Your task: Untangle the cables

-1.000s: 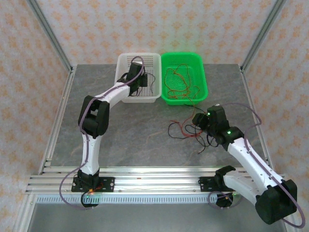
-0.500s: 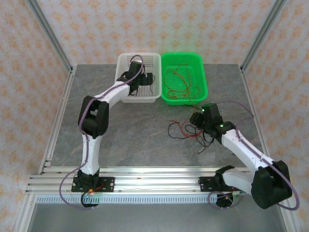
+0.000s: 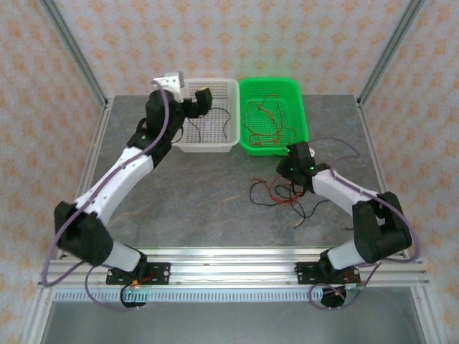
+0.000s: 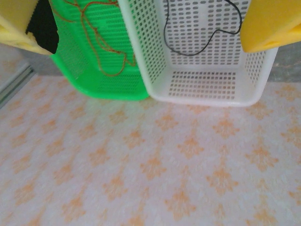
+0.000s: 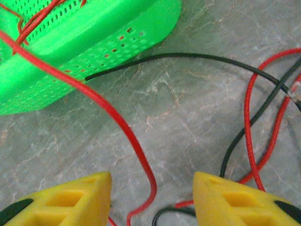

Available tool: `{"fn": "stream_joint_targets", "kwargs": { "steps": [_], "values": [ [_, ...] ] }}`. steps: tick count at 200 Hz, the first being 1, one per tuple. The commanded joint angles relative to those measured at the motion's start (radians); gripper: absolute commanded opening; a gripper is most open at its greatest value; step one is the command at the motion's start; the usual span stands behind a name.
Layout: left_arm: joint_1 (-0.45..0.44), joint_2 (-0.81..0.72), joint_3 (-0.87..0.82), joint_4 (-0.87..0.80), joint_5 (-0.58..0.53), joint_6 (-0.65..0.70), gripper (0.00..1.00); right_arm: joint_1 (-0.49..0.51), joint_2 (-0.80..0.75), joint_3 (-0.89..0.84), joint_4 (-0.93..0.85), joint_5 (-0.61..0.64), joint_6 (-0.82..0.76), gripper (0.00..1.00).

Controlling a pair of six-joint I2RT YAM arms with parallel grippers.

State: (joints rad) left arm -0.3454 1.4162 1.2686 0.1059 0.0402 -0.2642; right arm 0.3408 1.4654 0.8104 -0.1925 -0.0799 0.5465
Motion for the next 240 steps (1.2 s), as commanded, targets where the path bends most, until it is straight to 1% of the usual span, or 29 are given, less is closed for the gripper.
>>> {"fn": "stream_joint_targets", "kwargs": {
  "steps": [1,11,26,44,59,72,93,106,121,143,164,178,201,240],
  "values": [
    [0.013,-0.079,-0.13,0.123,0.074,-0.059,0.99,-0.005,0.034,0.037,0.045,0.06,-0.008,0.42],
    [0.028,-0.127,-0.192,0.171,0.102,-0.1,0.99,-0.005,0.049,0.045,0.051,0.064,-0.007,0.37],
    [0.061,-0.182,-0.268,0.222,0.173,-0.156,0.99,-0.005,0.058,0.051,0.063,0.067,-0.004,0.29],
    [0.084,-0.208,-0.289,0.187,0.239,-0.194,0.99,-0.005,0.059,0.058,0.07,0.065,-0.003,0.12],
    [0.085,-0.215,-0.288,0.15,0.273,-0.199,0.99,-0.005,0.05,0.066,0.064,0.063,-0.005,0.0],
    [0.083,-0.223,-0.293,0.129,0.291,-0.201,0.99,-0.005,0.03,0.073,0.053,0.056,-0.013,0.0],
    [0.08,-0.255,-0.319,0.124,0.31,-0.202,0.92,-0.005,-0.037,0.086,0.033,0.026,-0.049,0.0],
    [0.071,-0.285,-0.343,0.13,0.308,-0.194,0.89,-0.005,-0.085,0.097,0.011,0.001,-0.094,0.0],
    [0.047,-0.319,-0.367,0.132,0.296,-0.169,0.87,-0.006,-0.146,0.114,-0.018,-0.044,-0.168,0.0],
    [-0.02,-0.35,-0.388,0.133,0.284,-0.097,0.88,-0.007,-0.229,0.141,-0.048,-0.161,-0.327,0.0],
    [-0.106,-0.356,-0.412,0.156,0.293,-0.007,0.99,-0.011,-0.281,0.17,-0.08,-0.274,-0.49,0.0],
    [-0.149,-0.349,-0.431,0.187,0.316,0.025,0.99,-0.012,-0.32,0.192,-0.103,-0.371,-0.602,0.0],
    [-0.179,-0.341,-0.475,0.253,0.358,0.05,0.99,-0.013,-0.357,0.22,-0.125,-0.505,-0.771,0.0],
    [-0.249,-0.329,-0.501,0.229,0.336,0.175,0.98,-0.02,-0.392,0.267,-0.167,-0.712,-1.007,0.0]
  ]
}}
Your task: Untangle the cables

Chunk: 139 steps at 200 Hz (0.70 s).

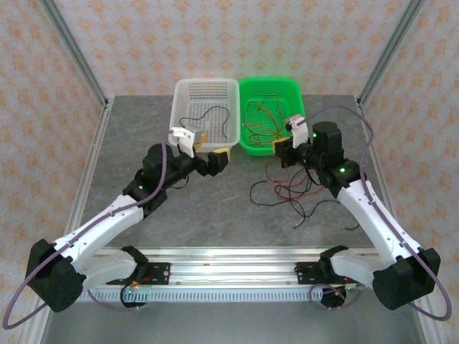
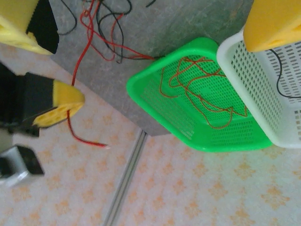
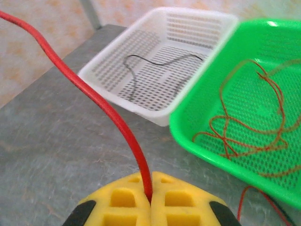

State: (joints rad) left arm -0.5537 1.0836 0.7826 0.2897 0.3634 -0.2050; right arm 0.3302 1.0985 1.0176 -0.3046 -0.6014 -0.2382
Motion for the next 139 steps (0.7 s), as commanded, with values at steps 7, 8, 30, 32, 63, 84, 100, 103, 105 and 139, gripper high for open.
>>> {"fn": "stream_joint_targets", "kwargs": {
  "steps": [7,8,30,32,63,84,100,103,105,139],
  "values": [
    [-0.054,0.003,-0.024,0.047,0.006,0.131,0.97,-0.012,-0.022,0.075,-0.076,-0.217,-0.258,0.0],
    [-0.057,0.004,-0.025,0.048,0.004,0.133,0.97,-0.012,-0.021,0.077,-0.079,-0.22,-0.262,0.0],
    [-0.096,0.005,-0.058,0.071,-0.021,0.165,0.94,-0.026,-0.005,0.117,-0.137,-0.3,-0.342,0.0],
    [-0.098,0.005,-0.062,0.074,-0.024,0.168,0.94,-0.029,-0.004,0.121,-0.141,-0.306,-0.346,0.0],
    [-0.151,0.006,-0.107,0.107,-0.056,0.21,0.9,-0.062,0.011,0.155,-0.197,-0.418,-0.426,0.0],
    [-0.188,0.008,-0.134,0.137,-0.075,0.246,0.9,-0.093,0.011,0.173,-0.228,-0.512,-0.474,0.0],
    [-0.218,0.013,-0.158,0.17,-0.088,0.276,0.9,-0.123,0.01,0.186,-0.249,-0.597,-0.508,0.0],
    [-0.225,0.012,-0.164,0.18,-0.089,0.282,0.9,-0.128,0.011,0.19,-0.253,-0.608,-0.514,0.0],
    [-0.229,0.012,-0.167,0.187,-0.09,0.286,0.9,-0.133,0.009,0.193,-0.257,-0.619,-0.518,0.0],
    [-0.278,0.029,-0.231,0.329,-0.073,0.349,0.91,-0.184,0.031,0.247,-0.375,-0.755,-0.639,0.0]
  ]
}}
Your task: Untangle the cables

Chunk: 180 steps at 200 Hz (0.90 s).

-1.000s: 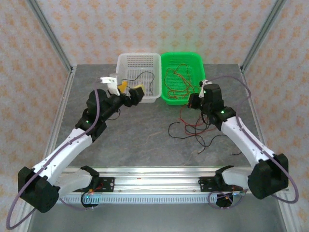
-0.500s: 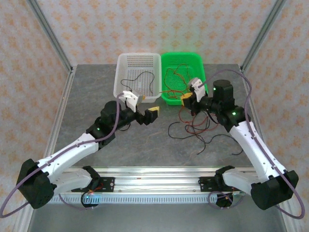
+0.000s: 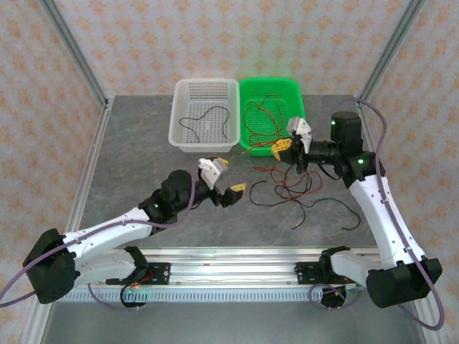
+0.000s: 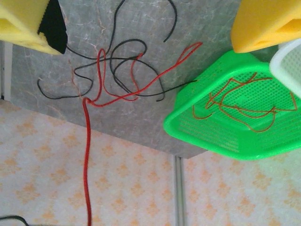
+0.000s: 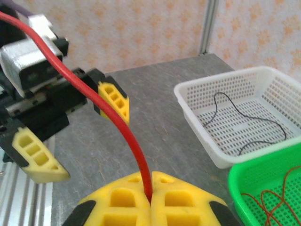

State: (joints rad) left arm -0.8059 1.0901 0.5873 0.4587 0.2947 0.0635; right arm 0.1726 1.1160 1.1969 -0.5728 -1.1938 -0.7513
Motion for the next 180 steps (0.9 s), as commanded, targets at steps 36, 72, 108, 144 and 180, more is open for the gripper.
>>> {"fn": "stream_joint_targets", "kwargs": {
  "steps": [36,72,108,144,180],
  "values": [
    [-0.069,0.09,-0.017,0.209,0.032,0.133,0.92,-0.031,0.036,0.136,-0.185,-0.196,-0.188,0.0],
    [-0.112,0.219,0.041,0.266,0.087,0.105,0.86,-0.03,0.023,0.188,-0.175,-0.192,-0.153,0.0],
    [-0.165,0.373,0.089,0.392,0.145,0.019,0.76,-0.03,0.006,0.228,-0.165,-0.164,-0.12,0.0],
    [-0.202,0.502,0.131,0.534,0.2,-0.081,0.77,-0.031,-0.006,0.237,-0.163,-0.149,-0.109,0.0],
    [-0.212,0.604,0.166,0.646,0.157,-0.141,0.82,-0.03,-0.023,0.225,-0.139,-0.146,-0.087,0.0]
  ]
}}
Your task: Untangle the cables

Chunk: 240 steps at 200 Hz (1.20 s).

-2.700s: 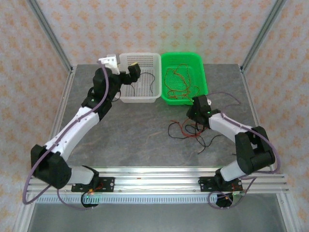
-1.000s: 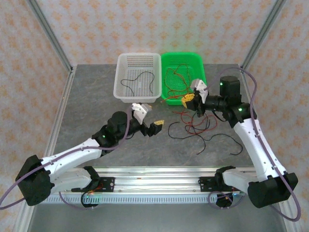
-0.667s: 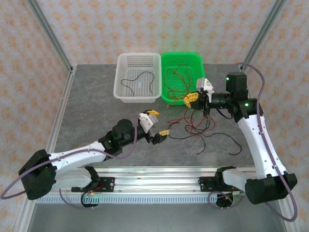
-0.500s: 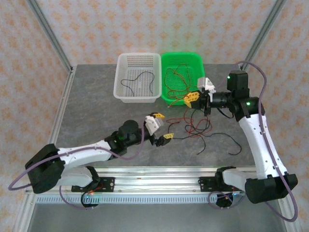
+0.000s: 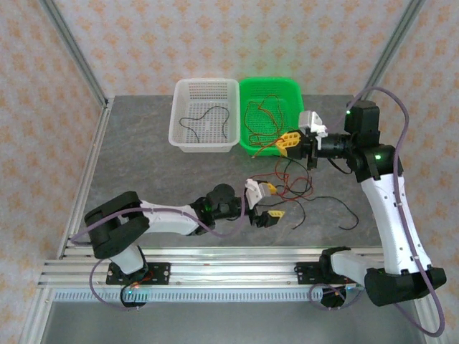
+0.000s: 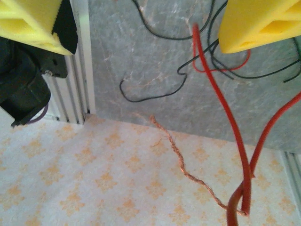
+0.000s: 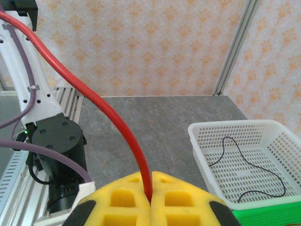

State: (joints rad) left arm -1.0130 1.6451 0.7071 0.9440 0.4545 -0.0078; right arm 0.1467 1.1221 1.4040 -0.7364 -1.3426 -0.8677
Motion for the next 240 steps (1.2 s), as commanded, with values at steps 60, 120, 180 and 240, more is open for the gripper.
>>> {"fn": "stream_joint_targets", "kwargs": {
  "steps": [60,120,180,240],
  "values": [
    [-0.004,0.186,0.122,0.218,-0.237,-0.032,0.77,-0.005,-0.075,-0.005,0.114,0.012,0.13,0.0],
    [-0.005,0.257,0.172,0.27,-0.296,-0.038,0.33,-0.005,-0.11,-0.016,0.176,0.027,0.212,0.0],
    [-0.005,0.209,0.063,0.27,-0.375,-0.046,0.0,-0.004,-0.113,0.009,0.373,0.204,0.434,0.0],
    [-0.005,0.13,-0.121,0.326,-0.476,-0.113,0.0,-0.004,-0.05,0.183,0.531,0.537,0.649,0.0]
  ]
}}
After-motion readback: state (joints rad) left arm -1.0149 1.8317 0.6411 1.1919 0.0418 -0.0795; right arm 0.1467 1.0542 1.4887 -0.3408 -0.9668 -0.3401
